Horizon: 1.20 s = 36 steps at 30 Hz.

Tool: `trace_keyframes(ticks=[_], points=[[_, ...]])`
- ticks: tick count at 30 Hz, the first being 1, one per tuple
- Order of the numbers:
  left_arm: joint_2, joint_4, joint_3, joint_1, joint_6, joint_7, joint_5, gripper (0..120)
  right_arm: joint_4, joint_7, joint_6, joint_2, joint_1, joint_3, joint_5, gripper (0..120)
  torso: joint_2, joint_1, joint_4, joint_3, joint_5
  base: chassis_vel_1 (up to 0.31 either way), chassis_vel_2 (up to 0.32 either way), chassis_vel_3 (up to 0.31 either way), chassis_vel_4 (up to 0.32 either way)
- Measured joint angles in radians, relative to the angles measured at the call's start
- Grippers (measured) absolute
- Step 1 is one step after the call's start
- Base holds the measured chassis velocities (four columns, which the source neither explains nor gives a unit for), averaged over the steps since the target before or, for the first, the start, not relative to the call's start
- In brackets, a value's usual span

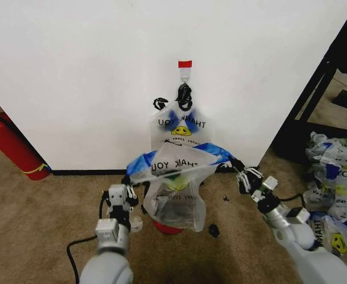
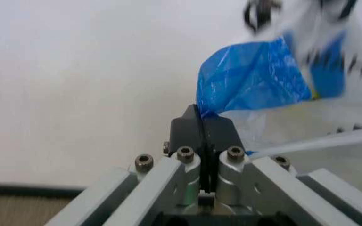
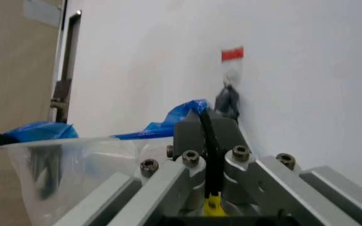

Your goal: Pick up the garbage bag from the wall and place it over the trash bin.

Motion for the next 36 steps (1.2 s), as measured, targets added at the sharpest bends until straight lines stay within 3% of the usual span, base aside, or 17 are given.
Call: trace_keyframes(ticks=[8, 14, 17, 23, 29, 36], points=[[0.007, -0.057, -0.028, -0.002, -0.073, 0.035, -0.047, 0, 0.109, -0.006, -0.026, -0.061, 0.06, 0.023, 0.019, 0, 0.0, 0.0, -0.0003, 0.0, -0.0001, 0.0, 0.0, 0.0, 0.0], [-0.02, -0.029, 0.001, 0.047, -0.13, 0.044, -0.015, 0, 0.126, -0.021, -0.029, -0.082, 0.074, 0.03, 0.022, 0, 0.0, 0.0, -0.0002, 0.0, 0.0001, 0.0, 0.0, 0.0, 0.0], [-0.035, 0.012, 0.008, 0.058, -0.16, 0.044, 0.002, 0, 0.09, -0.036, -0.017, -0.067, 0.073, 0.02, 0.005, 0, 0.0, 0.0, -0.0002, 0.0, -0.0004, 0.0, 0.0, 0.0, 0.0], [-0.058, 0.149, 0.008, 0.031, -0.235, 0.041, 0.049, 0, -0.103, -0.059, 0.087, 0.054, 0.061, -0.019, -0.087, 0, 0.0, 0.0, 0.0, 0.0, 0.0001, 0.0, 0.0, 0.0, 0.0], [-0.056, 0.19, 0.01, -0.008, -0.272, 0.042, 0.069, 0, -0.186, -0.05, 0.137, 0.105, 0.071, -0.019, -0.124, 0, 0.0, 0.0, -0.0003, 0.0, 0.0, 0.0, 0.0, 0.0, 0.0], [-0.058, 0.23, 0.004, -0.05, -0.31, 0.046, 0.06, 0, -0.192, -0.025, 0.136, 0.107, 0.114, -0.033, -0.134, 0, 0.0, 0.0, -0.0001, 0.0, -0.0001, 0.0, 0.0, 0.0, 0.0]])
